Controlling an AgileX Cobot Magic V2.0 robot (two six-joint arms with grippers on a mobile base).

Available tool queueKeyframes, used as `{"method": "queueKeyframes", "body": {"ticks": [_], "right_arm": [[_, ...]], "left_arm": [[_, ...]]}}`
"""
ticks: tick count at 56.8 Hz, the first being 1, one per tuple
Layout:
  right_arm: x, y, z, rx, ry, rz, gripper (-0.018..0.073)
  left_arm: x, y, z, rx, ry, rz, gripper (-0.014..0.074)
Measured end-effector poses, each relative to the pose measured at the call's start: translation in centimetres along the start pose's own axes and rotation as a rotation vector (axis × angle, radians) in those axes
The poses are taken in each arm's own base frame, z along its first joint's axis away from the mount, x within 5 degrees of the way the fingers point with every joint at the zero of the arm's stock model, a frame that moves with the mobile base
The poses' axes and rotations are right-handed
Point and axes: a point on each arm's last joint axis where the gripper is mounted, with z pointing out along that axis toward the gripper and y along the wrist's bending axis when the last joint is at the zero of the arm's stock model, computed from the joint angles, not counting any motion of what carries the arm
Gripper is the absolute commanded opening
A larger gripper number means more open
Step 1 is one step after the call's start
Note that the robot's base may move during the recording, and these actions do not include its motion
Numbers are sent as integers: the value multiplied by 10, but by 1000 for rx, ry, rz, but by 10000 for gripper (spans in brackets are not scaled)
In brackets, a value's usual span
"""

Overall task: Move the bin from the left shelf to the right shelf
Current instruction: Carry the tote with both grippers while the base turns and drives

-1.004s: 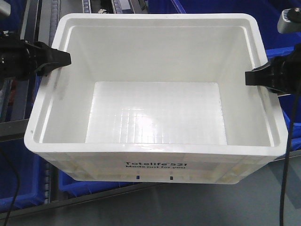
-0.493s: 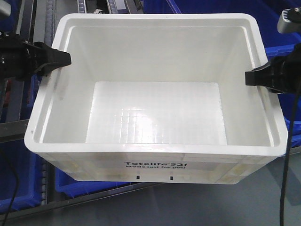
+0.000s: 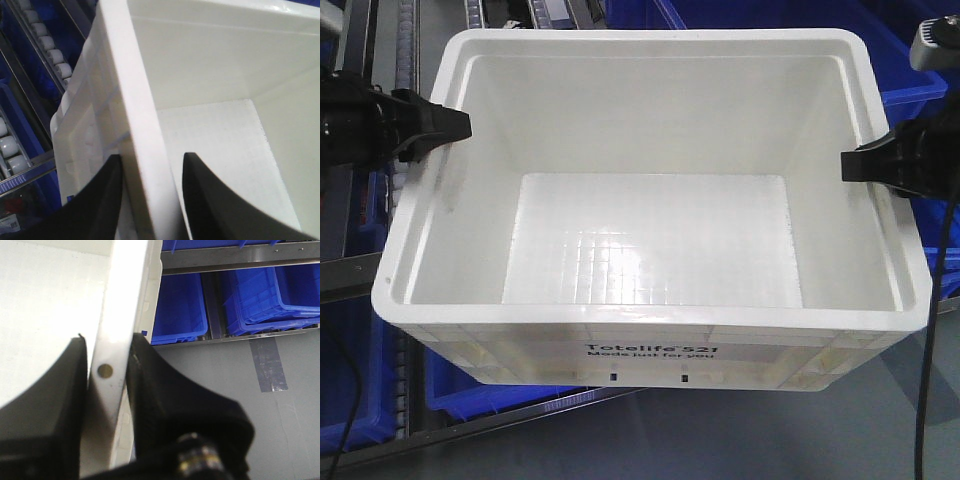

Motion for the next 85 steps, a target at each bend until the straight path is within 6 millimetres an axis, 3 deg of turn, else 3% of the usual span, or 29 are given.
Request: {"method": "queueKeyframes", "body": {"ticks": [85], "right_arm": [[0, 0, 0, 2, -1, -2, -4]], "left_arm": [[0, 0, 0, 1, 0, 0, -3]]}}
